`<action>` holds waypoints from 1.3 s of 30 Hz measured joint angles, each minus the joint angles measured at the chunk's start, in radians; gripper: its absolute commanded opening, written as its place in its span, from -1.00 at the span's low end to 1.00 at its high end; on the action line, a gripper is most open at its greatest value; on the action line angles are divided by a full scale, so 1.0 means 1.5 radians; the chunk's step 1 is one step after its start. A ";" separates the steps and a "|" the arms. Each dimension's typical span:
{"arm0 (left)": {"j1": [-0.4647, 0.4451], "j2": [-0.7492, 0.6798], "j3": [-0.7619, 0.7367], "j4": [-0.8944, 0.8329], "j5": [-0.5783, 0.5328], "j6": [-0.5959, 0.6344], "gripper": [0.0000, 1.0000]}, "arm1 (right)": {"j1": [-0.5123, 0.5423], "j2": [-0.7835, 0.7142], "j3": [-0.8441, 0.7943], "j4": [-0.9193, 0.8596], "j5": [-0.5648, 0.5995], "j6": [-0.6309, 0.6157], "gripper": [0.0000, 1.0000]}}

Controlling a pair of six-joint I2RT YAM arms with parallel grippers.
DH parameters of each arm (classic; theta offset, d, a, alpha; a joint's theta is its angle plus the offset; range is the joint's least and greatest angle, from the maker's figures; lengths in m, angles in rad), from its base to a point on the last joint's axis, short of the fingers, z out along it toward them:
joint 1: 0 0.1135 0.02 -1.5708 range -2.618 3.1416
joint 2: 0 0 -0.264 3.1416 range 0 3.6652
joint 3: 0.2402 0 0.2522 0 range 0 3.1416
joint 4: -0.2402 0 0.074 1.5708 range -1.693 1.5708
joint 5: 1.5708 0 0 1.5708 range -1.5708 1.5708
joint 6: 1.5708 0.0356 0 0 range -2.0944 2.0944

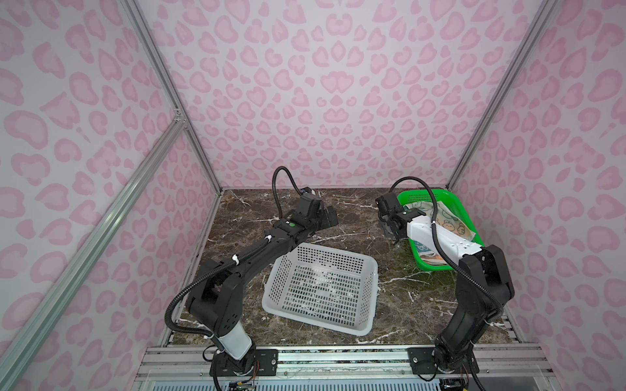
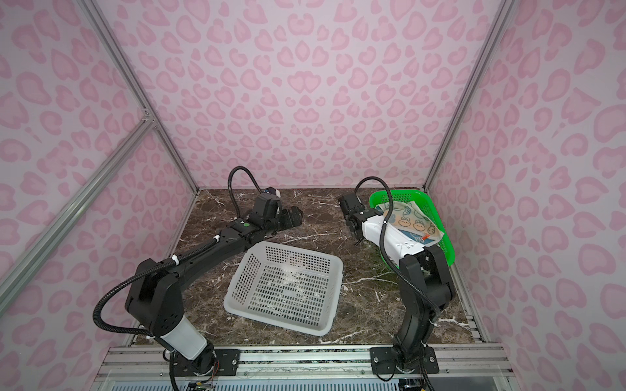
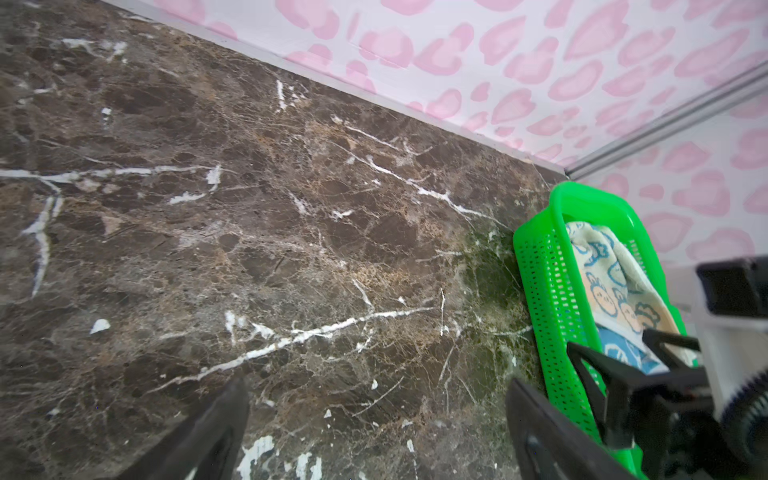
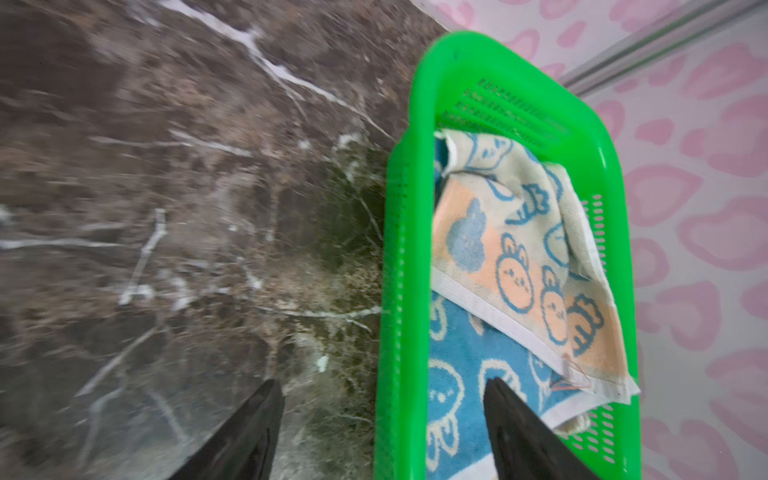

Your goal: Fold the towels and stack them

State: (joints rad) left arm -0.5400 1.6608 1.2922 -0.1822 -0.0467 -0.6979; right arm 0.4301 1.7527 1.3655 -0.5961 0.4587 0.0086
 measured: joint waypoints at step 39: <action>0.190 -0.153 -0.085 -0.052 0.103 -0.045 0.95 | 0.226 0.121 0.111 0.013 -0.395 -0.085 -0.16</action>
State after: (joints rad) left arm -0.2550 1.4319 1.1645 -0.2607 0.1078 -0.7654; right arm 0.7692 1.9343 1.5318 -0.5762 -0.1337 -0.1196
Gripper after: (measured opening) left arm 0.974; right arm 0.458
